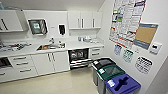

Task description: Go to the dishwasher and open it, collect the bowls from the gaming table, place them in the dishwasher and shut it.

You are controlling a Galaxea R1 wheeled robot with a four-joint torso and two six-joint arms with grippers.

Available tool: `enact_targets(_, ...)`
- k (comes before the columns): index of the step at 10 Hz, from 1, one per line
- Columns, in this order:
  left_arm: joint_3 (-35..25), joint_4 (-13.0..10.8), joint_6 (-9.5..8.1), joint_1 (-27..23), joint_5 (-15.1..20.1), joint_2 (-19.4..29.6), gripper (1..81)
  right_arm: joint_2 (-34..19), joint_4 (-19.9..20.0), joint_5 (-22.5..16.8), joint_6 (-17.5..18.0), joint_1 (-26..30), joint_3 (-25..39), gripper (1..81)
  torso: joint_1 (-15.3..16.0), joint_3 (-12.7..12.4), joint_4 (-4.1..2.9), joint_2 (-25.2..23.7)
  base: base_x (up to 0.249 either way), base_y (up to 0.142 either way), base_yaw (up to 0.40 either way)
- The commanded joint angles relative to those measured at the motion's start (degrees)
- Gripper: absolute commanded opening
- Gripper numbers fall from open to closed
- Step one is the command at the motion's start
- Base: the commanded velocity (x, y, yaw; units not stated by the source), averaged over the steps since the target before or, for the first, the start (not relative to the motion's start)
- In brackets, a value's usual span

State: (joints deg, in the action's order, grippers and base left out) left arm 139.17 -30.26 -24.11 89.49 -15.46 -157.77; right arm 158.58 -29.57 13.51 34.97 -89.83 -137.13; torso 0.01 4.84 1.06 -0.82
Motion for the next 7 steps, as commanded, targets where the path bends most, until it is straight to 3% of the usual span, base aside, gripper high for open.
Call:
enact_targets(1,-0.3,-0.2,0.03,-1.7,1.4,1.1,1.0,-1.0,-0.6,-1.9,-0.1,2.1,0.4,1.0,0.0,0.0,0.00,0.0,0.134,0.000,0.000)
enact_targets(7,-0.3,-0.2,-0.06,-1.7,1.4,1.2,1.0,-0.9,-0.7,-2.0,-0.1,2.2,0.4,1.0,0.0,0.0,0.00,0.0,0.134,0.000,0.000)
